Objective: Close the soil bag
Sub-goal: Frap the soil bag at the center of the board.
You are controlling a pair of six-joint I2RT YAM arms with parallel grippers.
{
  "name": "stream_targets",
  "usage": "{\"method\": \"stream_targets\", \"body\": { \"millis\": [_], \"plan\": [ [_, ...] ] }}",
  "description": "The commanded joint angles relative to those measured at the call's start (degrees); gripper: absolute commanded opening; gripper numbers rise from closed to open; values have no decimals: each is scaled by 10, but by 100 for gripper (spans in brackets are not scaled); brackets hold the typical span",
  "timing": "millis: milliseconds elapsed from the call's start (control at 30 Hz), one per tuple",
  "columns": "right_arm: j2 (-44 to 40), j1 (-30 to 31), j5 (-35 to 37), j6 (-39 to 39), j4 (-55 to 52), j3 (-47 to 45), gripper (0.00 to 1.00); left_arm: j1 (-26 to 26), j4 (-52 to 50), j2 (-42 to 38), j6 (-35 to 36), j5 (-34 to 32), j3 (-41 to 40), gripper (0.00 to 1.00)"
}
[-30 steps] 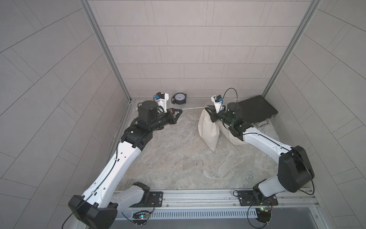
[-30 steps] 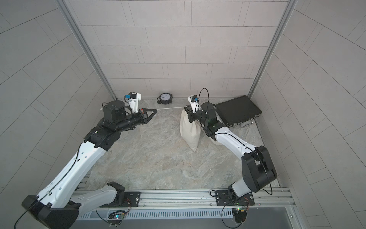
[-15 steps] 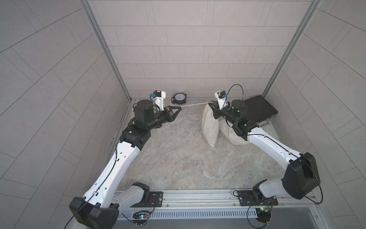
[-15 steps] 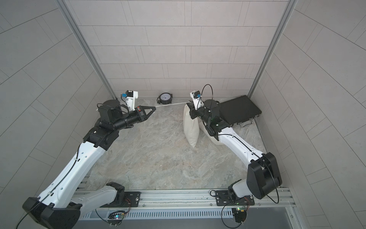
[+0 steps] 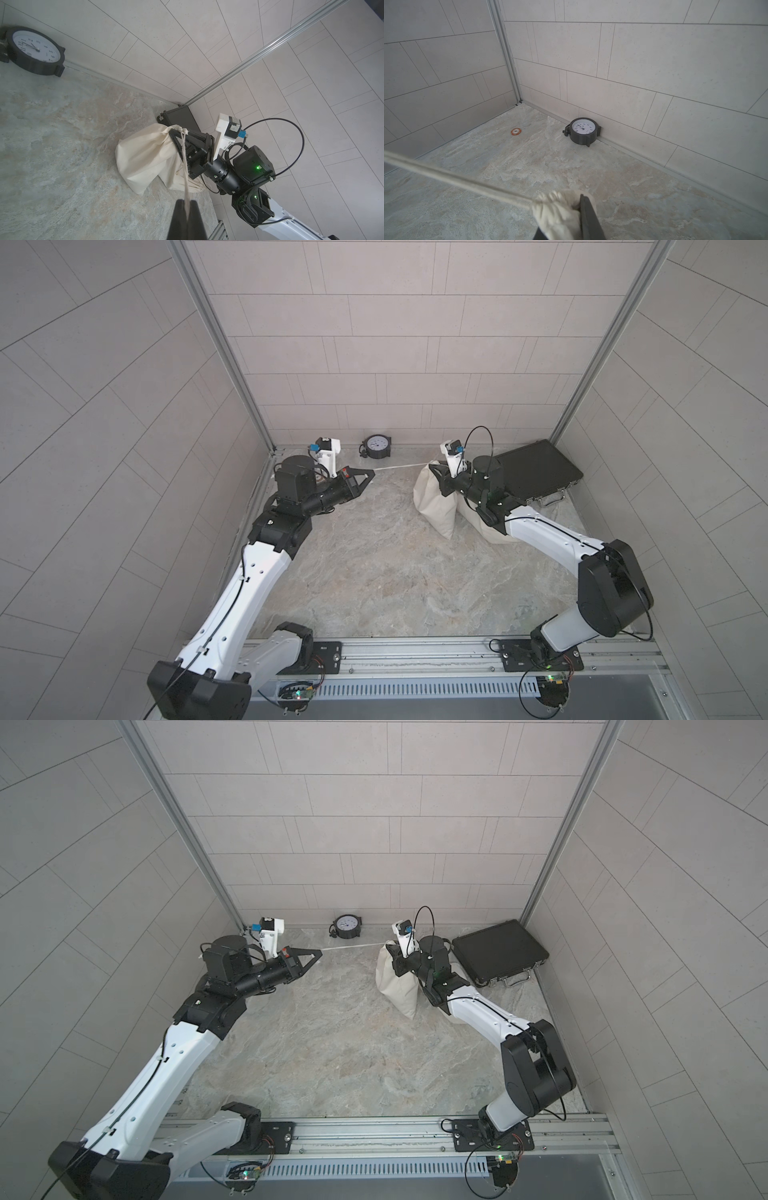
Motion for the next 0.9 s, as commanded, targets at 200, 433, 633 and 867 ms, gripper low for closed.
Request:
{"method": "stream_targets", "body": {
  "millis": [200, 433, 633, 867],
  "plan": [
    [-4, -98, 239, 19, -152, 13, 12, 86, 138, -55, -58, -2, 5, 0],
    [-34, -106, 251, -10, -171, 90, 0, 87, 116, -47, -38, 21, 49, 0],
    [-26, -98, 148, -16, -160, 75, 0, 85, 120, -31, -41, 46, -5, 0],
    [12, -33, 54, -34, -139, -12, 25, 84, 154, -49, -51, 52, -86, 0]
  ]
}}
